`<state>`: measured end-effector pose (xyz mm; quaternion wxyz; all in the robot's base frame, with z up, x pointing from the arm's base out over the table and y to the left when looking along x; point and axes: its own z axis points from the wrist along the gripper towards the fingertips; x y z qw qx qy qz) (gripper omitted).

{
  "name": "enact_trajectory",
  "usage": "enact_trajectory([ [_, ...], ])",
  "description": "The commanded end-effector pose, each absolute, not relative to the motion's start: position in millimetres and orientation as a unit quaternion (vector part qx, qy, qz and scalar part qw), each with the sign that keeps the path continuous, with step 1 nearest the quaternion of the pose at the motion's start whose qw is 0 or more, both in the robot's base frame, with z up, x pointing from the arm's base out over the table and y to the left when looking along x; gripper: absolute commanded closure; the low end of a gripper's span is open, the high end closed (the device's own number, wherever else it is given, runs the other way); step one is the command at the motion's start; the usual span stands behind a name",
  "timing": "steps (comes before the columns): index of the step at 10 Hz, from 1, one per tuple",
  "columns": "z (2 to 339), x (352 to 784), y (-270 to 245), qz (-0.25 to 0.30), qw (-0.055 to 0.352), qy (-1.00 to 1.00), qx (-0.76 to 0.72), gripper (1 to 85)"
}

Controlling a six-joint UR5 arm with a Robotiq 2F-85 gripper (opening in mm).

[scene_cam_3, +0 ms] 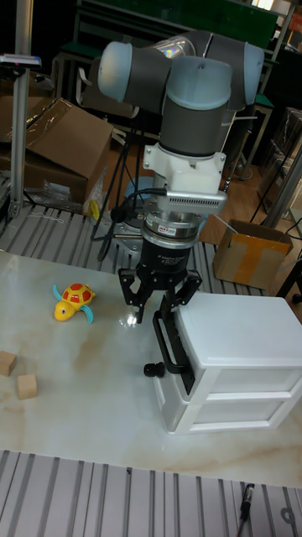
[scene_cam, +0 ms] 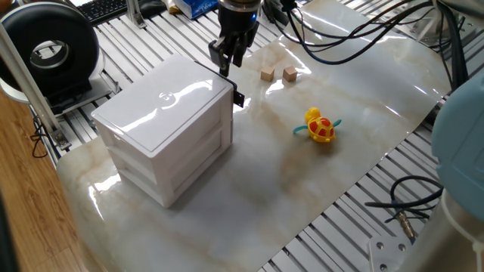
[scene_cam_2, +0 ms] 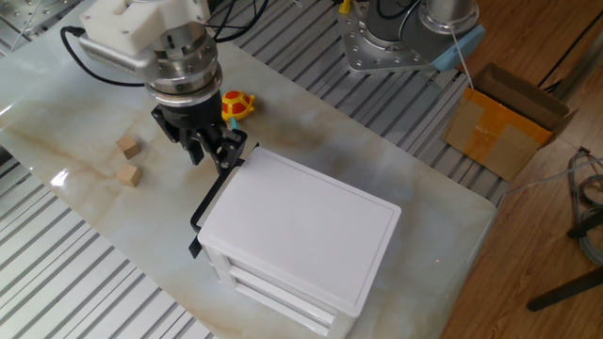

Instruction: Take something out of a drawer

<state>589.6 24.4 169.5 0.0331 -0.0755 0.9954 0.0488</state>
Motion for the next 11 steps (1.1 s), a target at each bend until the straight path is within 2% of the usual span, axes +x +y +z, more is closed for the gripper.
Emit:
enact_trajectory([
  [1, 157.9, 599.4, 29.0, 0.059, 0.034, 0.996, -0.059, 40.7],
  [3, 149.4, 602.3, 35.4, 0.070, 0.029, 0.996, -0.055, 40.3],
  [11, 153.5, 601.0, 31.8, 0.064, 0.028, 0.995, -0.072, 41.3],
])
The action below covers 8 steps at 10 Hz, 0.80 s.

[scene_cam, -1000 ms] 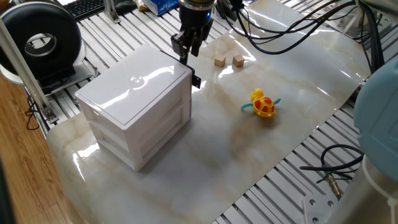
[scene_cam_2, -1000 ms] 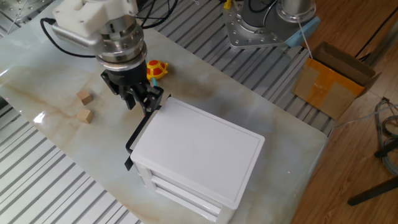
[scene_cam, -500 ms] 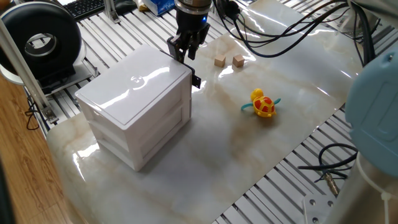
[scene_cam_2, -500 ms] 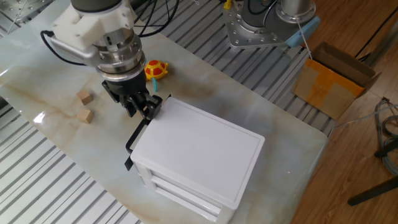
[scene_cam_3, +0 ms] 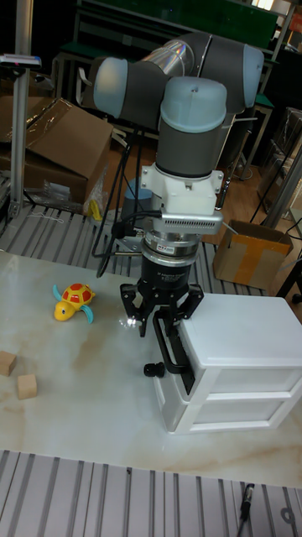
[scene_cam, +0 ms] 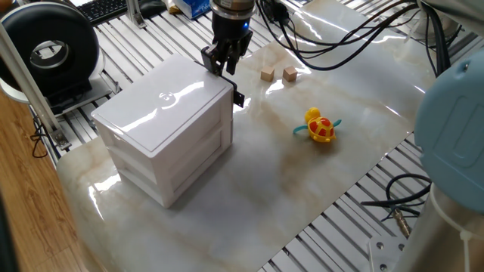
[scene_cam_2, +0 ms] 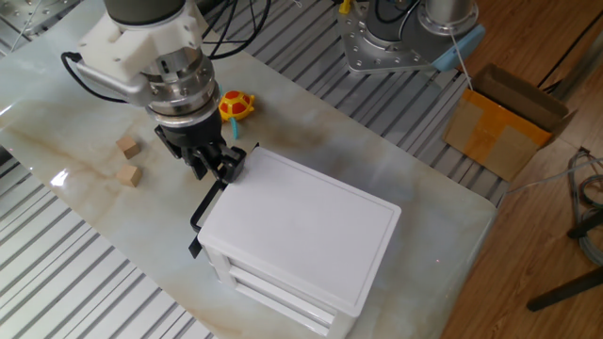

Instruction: Take something out of a drawer

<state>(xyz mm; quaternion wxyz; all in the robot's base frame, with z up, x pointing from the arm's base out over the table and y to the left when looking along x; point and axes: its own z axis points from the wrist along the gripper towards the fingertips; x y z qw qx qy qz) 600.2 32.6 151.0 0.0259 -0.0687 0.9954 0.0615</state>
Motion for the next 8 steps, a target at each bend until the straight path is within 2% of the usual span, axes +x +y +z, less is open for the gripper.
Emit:
enact_trajectory([
  [1, 155.3, 600.5, 29.0, 0.064, 0.028, 0.995, -0.077, 41.3],
  [8, 153.7, 605.5, 15.1, 0.042, 0.033, 0.995, -0.083, 44.7],
])
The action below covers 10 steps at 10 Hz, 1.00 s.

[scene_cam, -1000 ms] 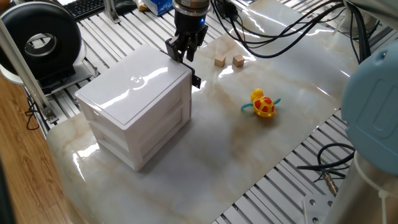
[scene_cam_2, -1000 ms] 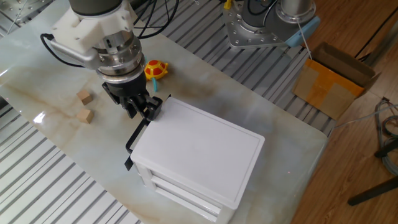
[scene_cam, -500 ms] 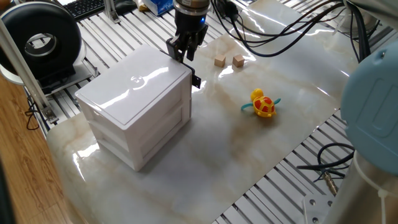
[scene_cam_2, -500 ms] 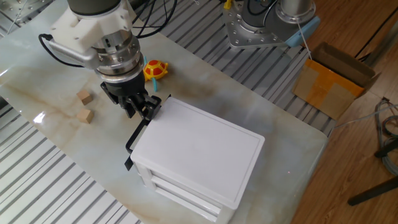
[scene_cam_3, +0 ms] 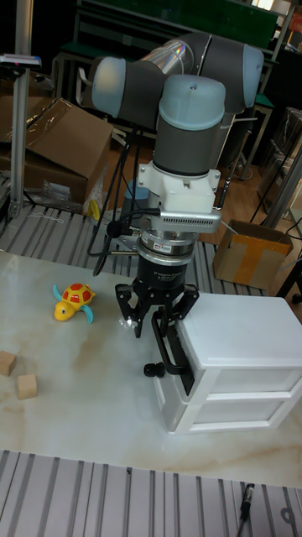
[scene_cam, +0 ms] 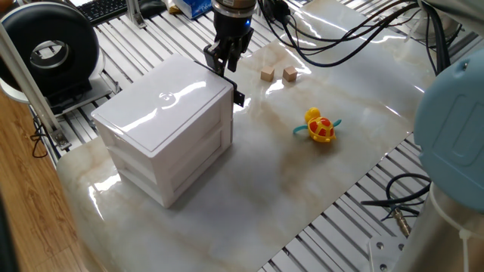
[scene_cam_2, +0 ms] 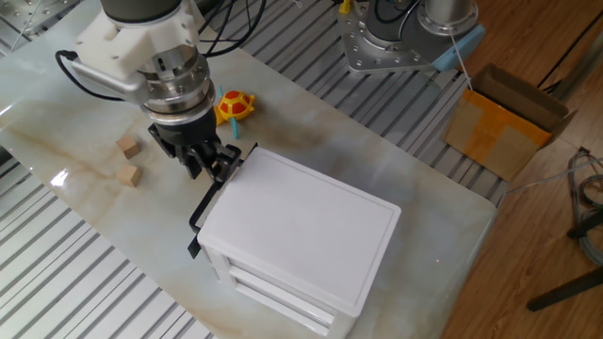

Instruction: Take something out of a drawer

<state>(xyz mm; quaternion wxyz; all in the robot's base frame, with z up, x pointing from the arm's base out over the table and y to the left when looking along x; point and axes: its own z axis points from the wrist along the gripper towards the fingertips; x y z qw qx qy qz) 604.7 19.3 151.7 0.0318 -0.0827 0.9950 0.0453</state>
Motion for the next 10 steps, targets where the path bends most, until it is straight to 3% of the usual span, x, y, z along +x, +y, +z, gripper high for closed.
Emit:
enact_trajectory([
  [1, 154.3, 604.7, 13.7, 0.040, 0.032, 0.995, -0.082, 45.3],
  [10, 157.0, 604.2, 23.8, 0.058, 0.038, 0.993, -0.092, 46.0],
])
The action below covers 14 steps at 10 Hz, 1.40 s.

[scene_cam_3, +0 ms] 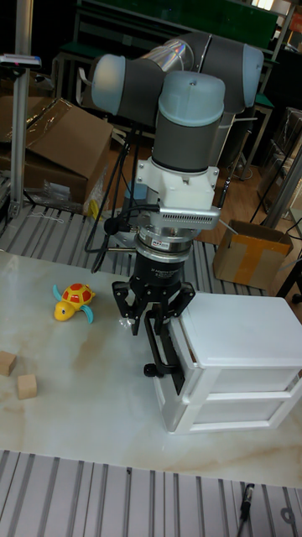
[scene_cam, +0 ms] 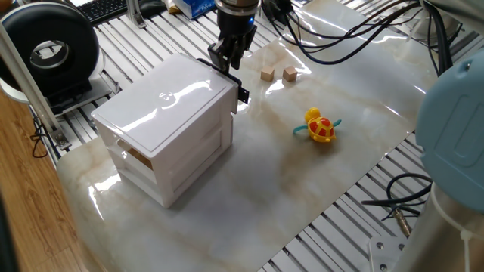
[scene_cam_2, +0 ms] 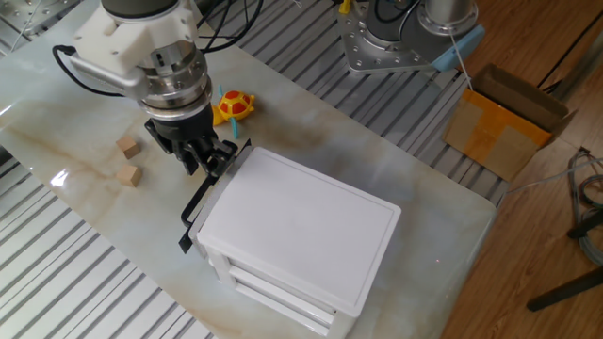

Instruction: Take something out of a drawer

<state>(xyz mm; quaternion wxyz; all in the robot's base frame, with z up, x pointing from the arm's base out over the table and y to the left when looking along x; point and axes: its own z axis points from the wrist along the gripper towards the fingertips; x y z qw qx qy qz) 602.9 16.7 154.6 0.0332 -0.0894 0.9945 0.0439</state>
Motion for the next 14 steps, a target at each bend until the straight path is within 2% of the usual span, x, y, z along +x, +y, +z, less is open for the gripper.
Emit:
enact_trajectory([
  [1, 157.3, 604.6, 25.8, 0.062, 0.039, 0.993, -0.093, 45.0],
  [9, 154.4, 609.1, 19.9, 0.059, 0.043, 0.993, -0.096, 44.3],
  [14, 152.9, 605.3, -4.9, 0.031, 0.042, 0.993, -0.105, 46.3],
])
